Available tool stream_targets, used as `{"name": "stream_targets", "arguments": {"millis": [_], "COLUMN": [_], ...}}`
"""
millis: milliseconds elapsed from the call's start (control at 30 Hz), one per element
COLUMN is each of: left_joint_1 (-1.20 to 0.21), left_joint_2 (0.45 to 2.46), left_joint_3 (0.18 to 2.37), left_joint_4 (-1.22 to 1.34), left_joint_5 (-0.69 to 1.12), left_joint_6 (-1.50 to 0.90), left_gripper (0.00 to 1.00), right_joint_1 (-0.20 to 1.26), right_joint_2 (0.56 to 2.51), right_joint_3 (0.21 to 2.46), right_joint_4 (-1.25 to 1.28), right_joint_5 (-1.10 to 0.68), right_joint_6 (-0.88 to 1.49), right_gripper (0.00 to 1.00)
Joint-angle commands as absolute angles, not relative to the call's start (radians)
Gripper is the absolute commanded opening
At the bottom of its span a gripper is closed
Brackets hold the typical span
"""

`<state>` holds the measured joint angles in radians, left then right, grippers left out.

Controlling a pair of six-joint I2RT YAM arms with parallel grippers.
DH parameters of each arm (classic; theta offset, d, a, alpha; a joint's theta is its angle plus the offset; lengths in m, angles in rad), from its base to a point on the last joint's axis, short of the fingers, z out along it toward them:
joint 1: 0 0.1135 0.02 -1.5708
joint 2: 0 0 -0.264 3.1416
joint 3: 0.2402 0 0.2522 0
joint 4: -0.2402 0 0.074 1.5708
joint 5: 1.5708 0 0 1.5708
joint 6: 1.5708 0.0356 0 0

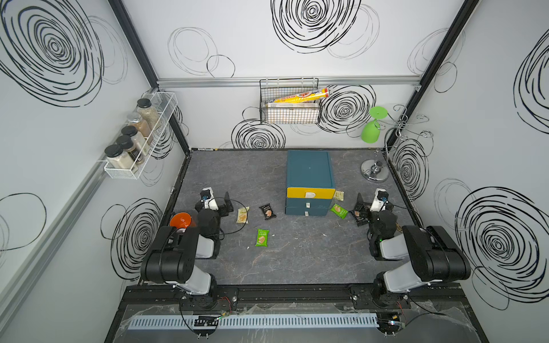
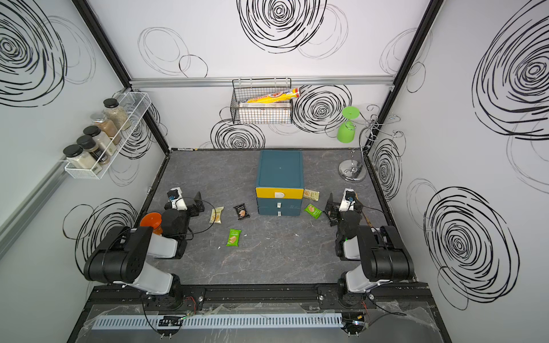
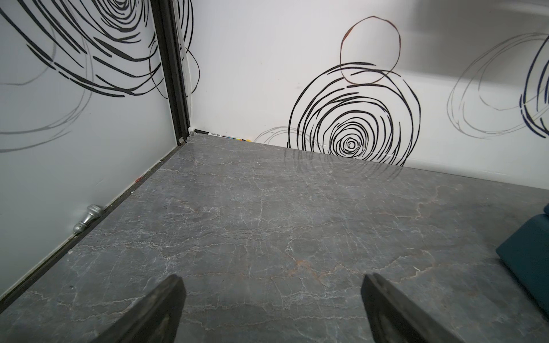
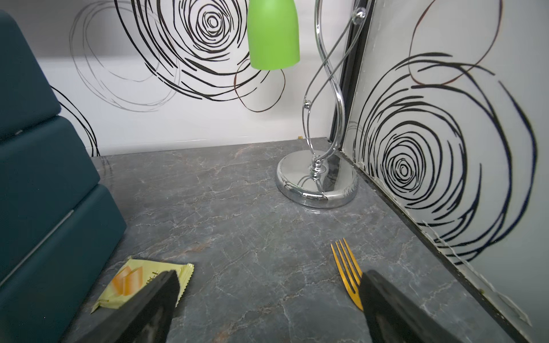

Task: Take the cookies out of the drawer
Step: Reset both arms

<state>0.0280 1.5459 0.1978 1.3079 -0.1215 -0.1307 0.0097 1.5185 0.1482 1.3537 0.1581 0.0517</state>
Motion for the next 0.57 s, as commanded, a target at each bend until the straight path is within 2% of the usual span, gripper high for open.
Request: {"name": "stream_targets", "arguments": {"millis": [0, 67, 533], "left_joint_1": [0.007, -0.008, -0.011], "left_joint_2": [1.549, 1.553, 1.554], "left_joint_3": [0.217, 0.230, 0.230], "left_joint_4": [1.350, 1.346, 1.321], "left_joint_5": [-0.167, -0.185, -0.189], "left_joint_6": [-0.103, -0.089, -0.087], "left_gripper": [0.99, 0.99, 0.99], "right_joint_1": [0.015, 0.014, 0.014], "right_joint_2": [1.505, 1.531, 1.525], "right_joint_3": [0.158, 0.139, 0.148], "right_joint_4": [1.341, 1.417, 1.396], "right_joint_5": [0.168, 0.168, 0.154], "right_joint_6": [0.050, 0.045, 0.039], "right_gripper": [1.00, 1.00, 1.00]}}
